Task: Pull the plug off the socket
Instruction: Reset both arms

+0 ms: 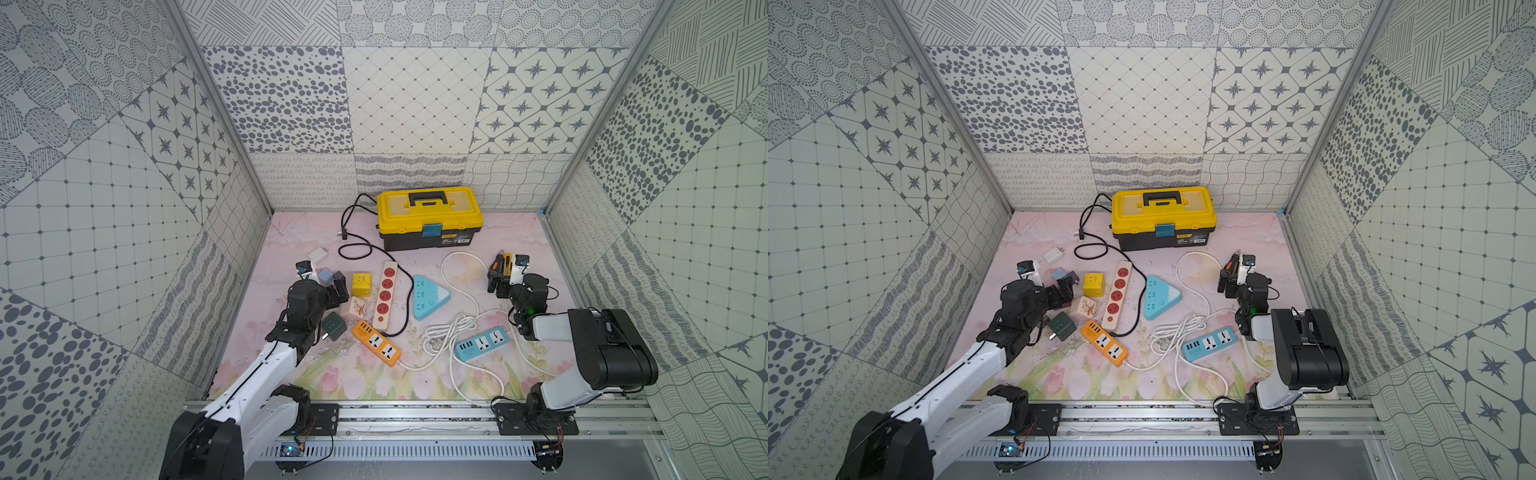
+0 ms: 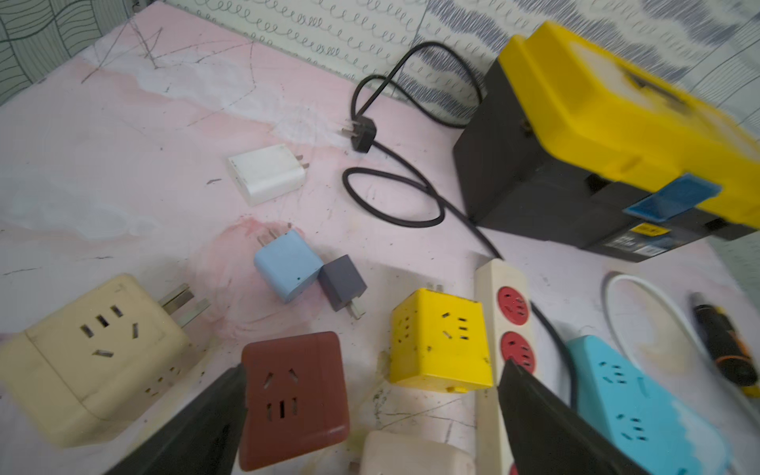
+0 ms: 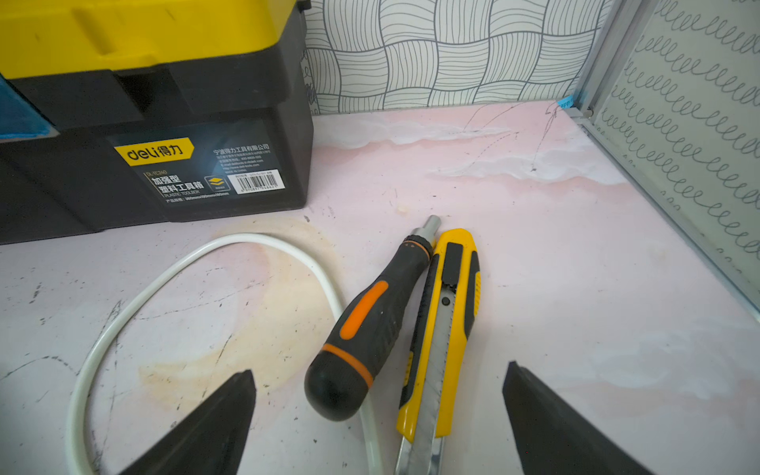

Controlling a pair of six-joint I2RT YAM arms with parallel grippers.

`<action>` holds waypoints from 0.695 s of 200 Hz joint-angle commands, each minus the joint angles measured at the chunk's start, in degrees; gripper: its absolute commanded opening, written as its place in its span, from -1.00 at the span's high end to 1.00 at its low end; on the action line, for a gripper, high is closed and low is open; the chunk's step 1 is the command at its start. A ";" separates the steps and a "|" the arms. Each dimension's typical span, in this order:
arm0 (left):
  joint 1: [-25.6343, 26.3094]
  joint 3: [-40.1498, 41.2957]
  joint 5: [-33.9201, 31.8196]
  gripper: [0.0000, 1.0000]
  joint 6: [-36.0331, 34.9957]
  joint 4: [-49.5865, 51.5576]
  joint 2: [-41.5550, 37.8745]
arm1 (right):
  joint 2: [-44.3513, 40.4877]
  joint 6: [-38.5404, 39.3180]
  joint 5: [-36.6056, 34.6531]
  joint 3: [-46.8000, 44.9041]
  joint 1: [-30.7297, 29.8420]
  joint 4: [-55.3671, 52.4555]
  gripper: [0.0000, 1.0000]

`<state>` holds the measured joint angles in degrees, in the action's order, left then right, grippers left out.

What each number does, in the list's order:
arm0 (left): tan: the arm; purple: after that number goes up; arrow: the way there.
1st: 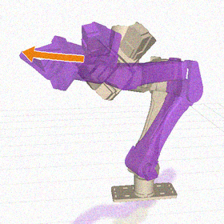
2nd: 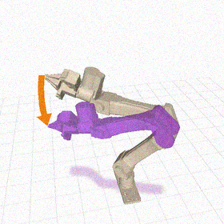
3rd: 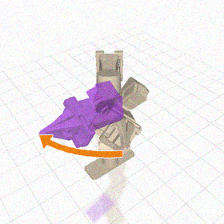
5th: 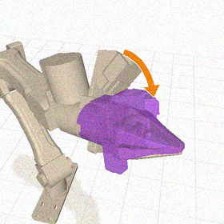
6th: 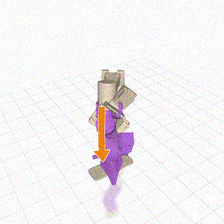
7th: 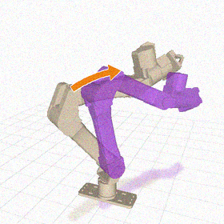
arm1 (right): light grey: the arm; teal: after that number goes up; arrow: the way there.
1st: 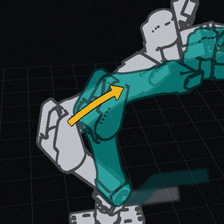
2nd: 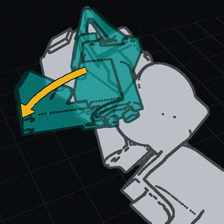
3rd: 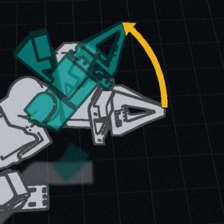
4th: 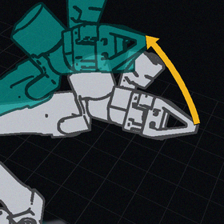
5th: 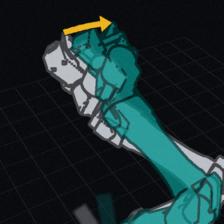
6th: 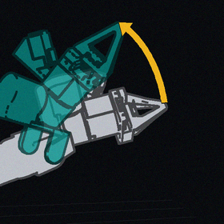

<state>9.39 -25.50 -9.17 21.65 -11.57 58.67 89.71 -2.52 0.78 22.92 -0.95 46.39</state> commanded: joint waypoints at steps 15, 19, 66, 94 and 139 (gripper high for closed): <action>-0.36 -1.92 -11.07 -0.99 -19.13 -24.17 23.60 | -0.59 0.51 -0.69 0.71 -0.19 1.26 -0.99; -0.48 -2.65 -10.38 -0.99 -20.37 -25.39 26.18 | -0.59 0.50 -0.77 0.72 -0.19 1.28 -0.98; -9.70 9.37 9.21 -1.00 -16.23 -52.14 31.91 | -0.54 0.66 -0.93 0.77 -0.28 1.28 -0.99; -9.53 2.17 11.46 -0.99 -17.31 -36.86 31.15 | -0.63 0.75 -1.18 0.75 -0.48 1.25 -0.99; -9.39 2.52 10.93 -0.99 -17.71 -38.58 31.57 | -0.59 0.72 -1.20 0.82 -0.47 1.25 -0.98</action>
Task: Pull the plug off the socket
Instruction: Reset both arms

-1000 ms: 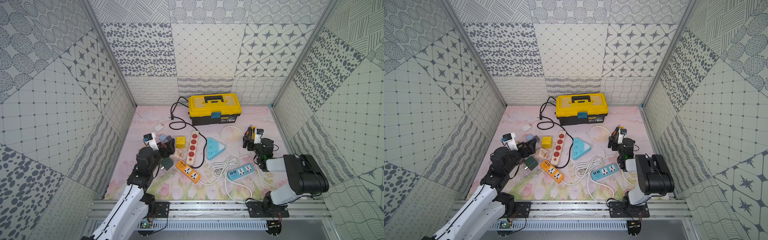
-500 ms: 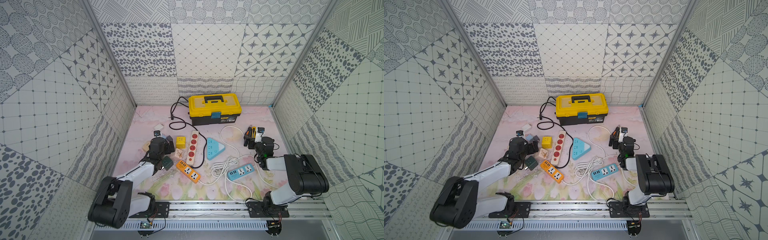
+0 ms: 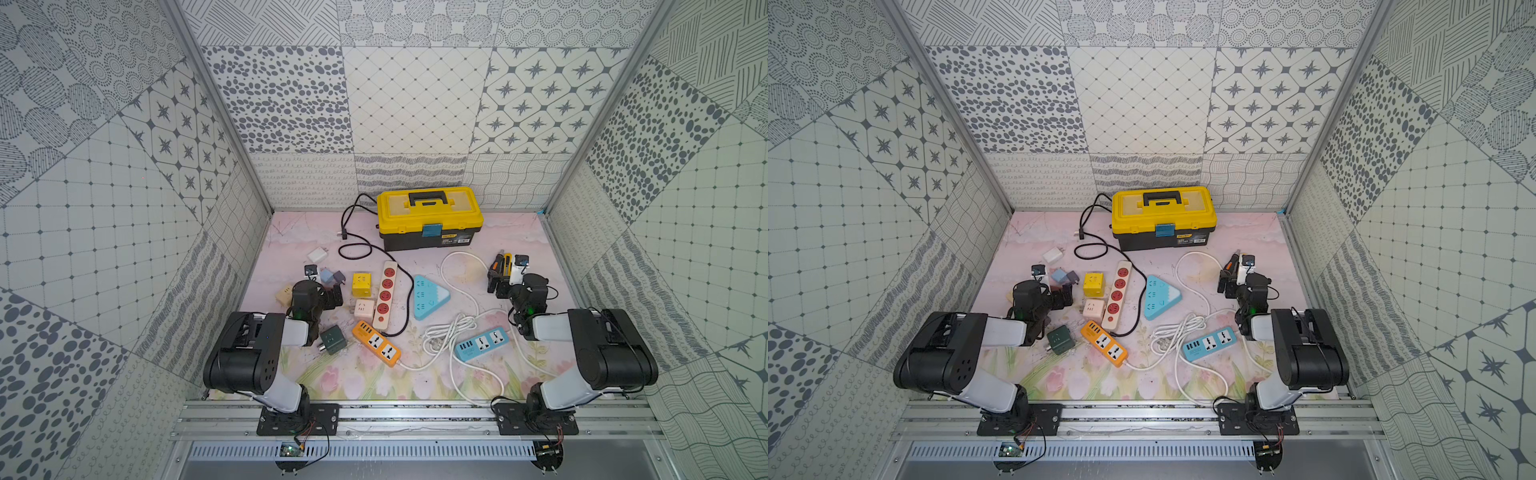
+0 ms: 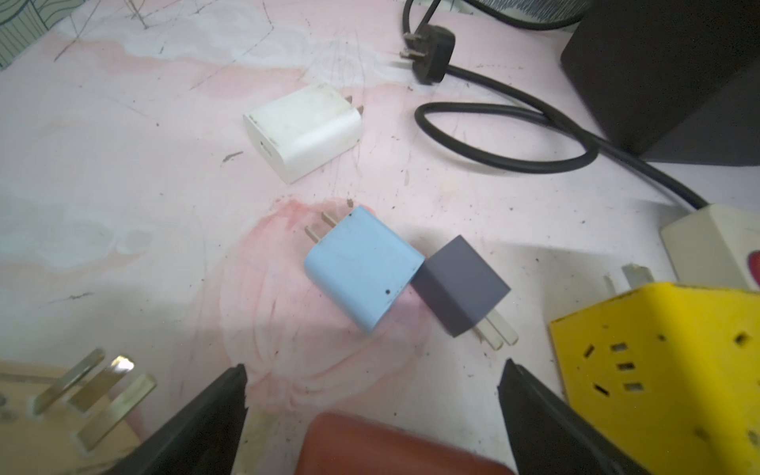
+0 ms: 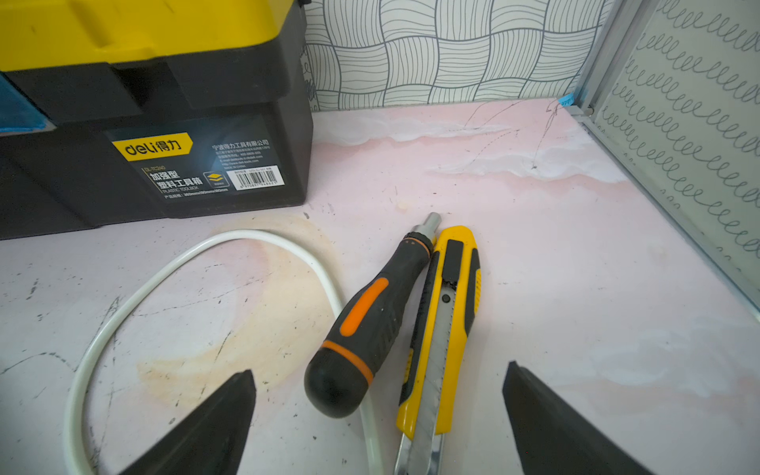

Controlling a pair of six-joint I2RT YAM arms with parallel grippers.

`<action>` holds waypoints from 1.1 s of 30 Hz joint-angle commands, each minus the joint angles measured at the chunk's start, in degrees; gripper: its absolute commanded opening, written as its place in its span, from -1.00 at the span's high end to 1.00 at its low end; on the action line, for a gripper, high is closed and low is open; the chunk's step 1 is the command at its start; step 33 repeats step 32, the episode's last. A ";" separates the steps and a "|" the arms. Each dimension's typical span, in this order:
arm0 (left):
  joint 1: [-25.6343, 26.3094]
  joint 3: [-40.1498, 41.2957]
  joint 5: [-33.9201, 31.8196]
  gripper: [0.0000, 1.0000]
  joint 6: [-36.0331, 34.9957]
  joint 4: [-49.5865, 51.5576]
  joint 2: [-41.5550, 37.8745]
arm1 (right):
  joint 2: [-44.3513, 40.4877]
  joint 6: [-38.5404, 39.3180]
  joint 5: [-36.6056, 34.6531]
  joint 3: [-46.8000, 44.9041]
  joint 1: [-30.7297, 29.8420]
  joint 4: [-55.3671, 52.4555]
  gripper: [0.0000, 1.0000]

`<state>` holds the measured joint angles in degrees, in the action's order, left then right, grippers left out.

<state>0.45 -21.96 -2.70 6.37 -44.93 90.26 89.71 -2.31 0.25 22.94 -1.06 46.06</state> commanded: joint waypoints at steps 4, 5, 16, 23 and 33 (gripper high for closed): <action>-0.08 -1.69 5.49 -0.99 -3.55 -4.27 0.19 | -0.68 0.47 -0.91 0.64 -0.42 1.74 -0.99; -0.01 -1.47 5.43 -0.99 -3.67 -5.06 0.42 | -0.72 0.22 -1.45 0.55 -0.42 1.86 -0.98; -0.01 -1.55 5.34 -0.99 -3.69 -4.67 0.34 | -1.34 -0.53 -3.72 -8.06 -0.35 16.96 -0.99; 0.04 -1.59 5.34 -0.99 -3.73 -4.71 0.34 | -1.10 -0.81 -4.22 -9.18 -0.35 19.38 -0.99; 0.01 -1.57 5.34 -0.99 -3.73 -4.69 0.34 | -1.30 -0.89 -4.99 -8.58 -0.52 18.06 -0.99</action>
